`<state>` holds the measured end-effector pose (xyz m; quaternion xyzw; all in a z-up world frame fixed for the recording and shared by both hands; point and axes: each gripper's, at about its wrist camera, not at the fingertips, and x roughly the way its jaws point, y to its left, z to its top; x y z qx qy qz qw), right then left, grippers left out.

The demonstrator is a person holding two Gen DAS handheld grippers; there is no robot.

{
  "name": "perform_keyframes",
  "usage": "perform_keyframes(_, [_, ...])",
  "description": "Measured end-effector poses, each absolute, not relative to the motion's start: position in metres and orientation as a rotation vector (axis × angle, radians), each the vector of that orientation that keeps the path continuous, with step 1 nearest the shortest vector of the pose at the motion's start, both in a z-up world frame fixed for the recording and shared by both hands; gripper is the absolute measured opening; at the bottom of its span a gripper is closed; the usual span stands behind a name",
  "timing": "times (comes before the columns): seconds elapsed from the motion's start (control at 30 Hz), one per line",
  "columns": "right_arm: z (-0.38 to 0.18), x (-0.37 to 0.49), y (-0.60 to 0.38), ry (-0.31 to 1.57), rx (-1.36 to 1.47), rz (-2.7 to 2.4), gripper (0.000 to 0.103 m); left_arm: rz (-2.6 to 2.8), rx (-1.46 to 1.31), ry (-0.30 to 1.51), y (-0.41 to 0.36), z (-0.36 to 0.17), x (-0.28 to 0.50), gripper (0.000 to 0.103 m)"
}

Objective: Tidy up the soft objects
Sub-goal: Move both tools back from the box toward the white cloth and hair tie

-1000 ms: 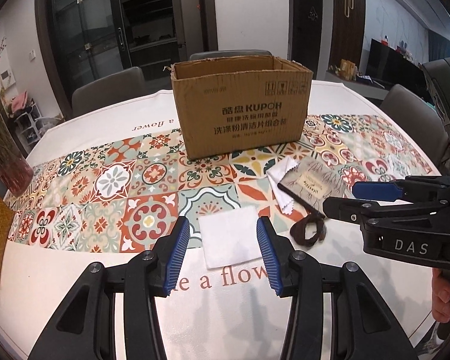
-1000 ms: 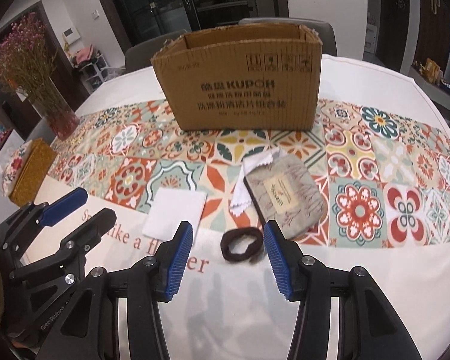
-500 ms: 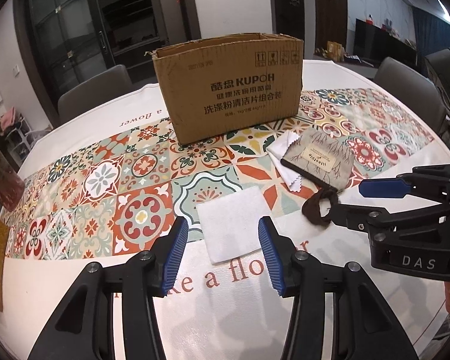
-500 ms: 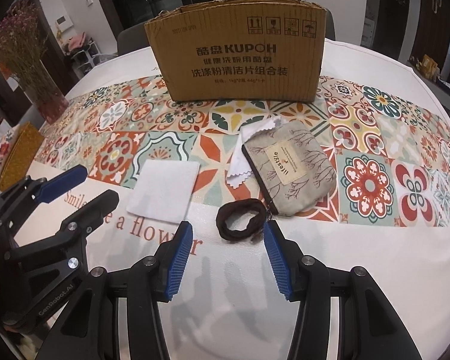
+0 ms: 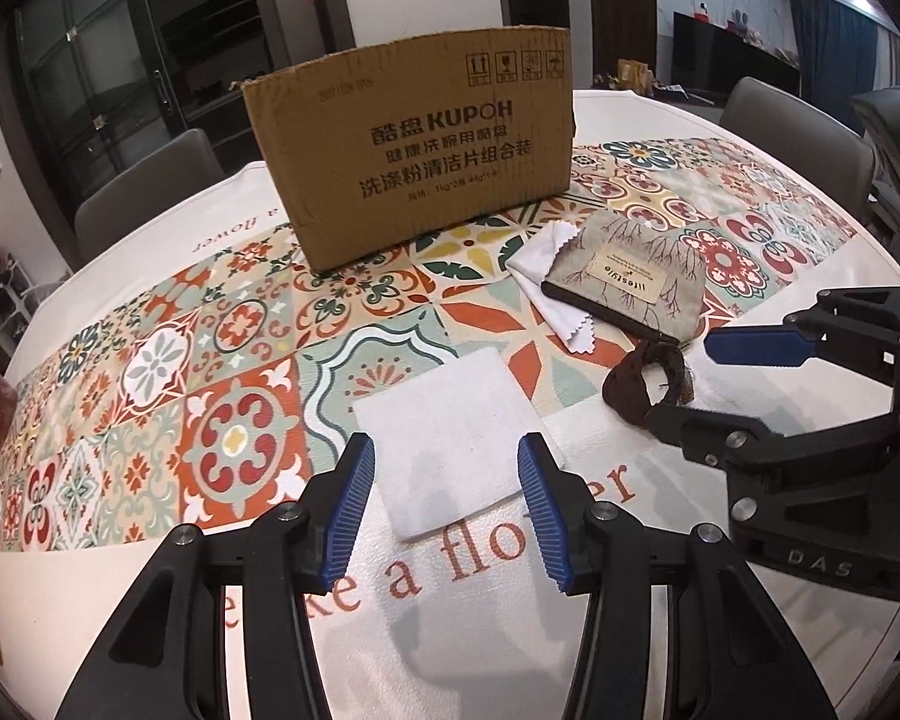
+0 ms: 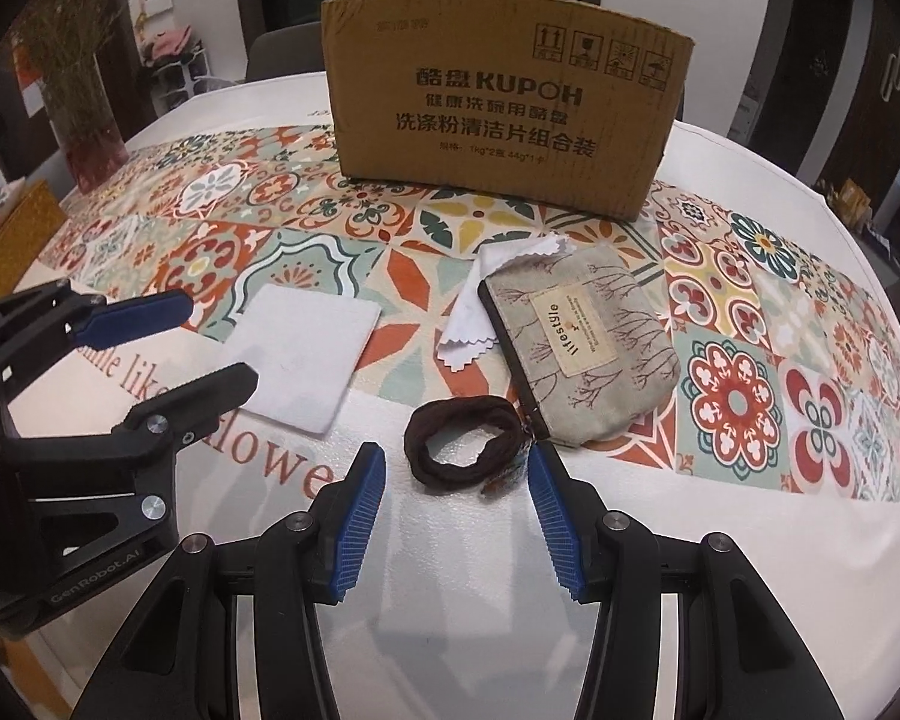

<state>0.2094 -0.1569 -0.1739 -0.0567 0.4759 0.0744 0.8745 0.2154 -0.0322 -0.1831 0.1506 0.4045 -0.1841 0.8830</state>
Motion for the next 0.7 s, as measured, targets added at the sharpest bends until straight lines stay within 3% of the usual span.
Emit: perform_keyframes(0.7, [-0.193,0.224,-0.152,0.992,-0.178,0.188,0.051,-0.412,0.283,0.91,-0.038,-0.212,0.238,0.049])
